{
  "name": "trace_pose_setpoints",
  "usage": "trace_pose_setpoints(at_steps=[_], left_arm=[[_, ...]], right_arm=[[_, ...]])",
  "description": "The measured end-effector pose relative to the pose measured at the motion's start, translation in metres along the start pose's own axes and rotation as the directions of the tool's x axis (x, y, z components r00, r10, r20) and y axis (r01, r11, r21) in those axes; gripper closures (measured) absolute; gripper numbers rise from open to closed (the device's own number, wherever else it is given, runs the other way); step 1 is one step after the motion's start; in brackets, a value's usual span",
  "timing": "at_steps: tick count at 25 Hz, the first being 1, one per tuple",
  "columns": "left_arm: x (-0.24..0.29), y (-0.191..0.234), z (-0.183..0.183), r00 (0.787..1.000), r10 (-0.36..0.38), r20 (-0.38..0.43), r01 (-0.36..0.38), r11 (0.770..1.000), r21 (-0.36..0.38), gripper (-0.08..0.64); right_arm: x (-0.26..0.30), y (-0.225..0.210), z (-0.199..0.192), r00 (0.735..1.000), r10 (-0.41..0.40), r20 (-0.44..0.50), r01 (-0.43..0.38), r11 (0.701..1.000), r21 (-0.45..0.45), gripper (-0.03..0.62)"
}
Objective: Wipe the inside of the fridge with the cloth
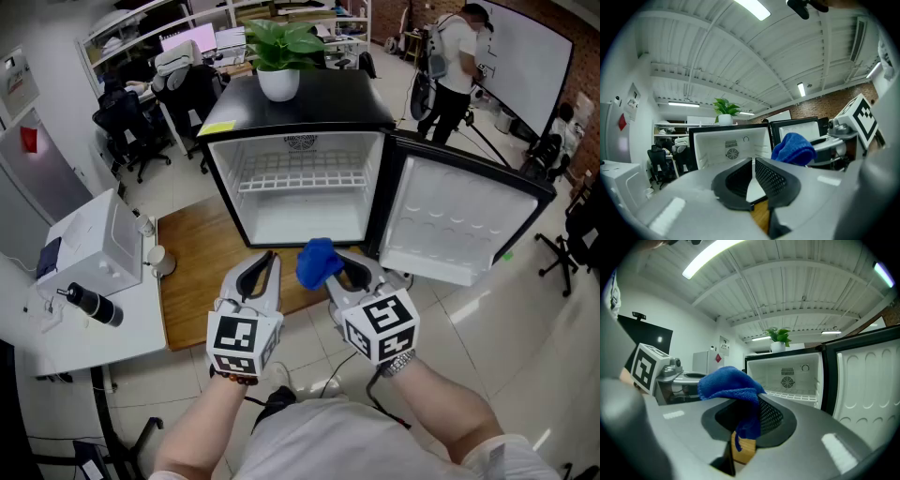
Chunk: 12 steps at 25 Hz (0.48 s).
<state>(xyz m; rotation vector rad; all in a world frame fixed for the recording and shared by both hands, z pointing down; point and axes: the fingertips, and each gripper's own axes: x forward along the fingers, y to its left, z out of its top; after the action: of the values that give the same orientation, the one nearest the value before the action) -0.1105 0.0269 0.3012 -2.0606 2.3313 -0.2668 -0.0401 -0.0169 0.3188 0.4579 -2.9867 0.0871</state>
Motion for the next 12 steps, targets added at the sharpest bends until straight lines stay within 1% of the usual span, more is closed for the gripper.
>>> trace_pose_setpoints(at_steps=[6, 12], left_arm=[[0.010, 0.044, -0.005, 0.999, 0.044, 0.004, -0.044, 0.999, 0.010, 0.520], [0.030, 0.083, -0.003, 0.997, 0.077, 0.003, -0.077, 0.997, 0.003, 0.499]], right_arm=[[0.037, 0.001, 0.009, 1.000, 0.018, 0.001, -0.018, 1.000, -0.004, 0.518], [0.082, -0.003, 0.015, 0.999, 0.042, -0.013, -0.042, 0.999, 0.006, 0.518]])
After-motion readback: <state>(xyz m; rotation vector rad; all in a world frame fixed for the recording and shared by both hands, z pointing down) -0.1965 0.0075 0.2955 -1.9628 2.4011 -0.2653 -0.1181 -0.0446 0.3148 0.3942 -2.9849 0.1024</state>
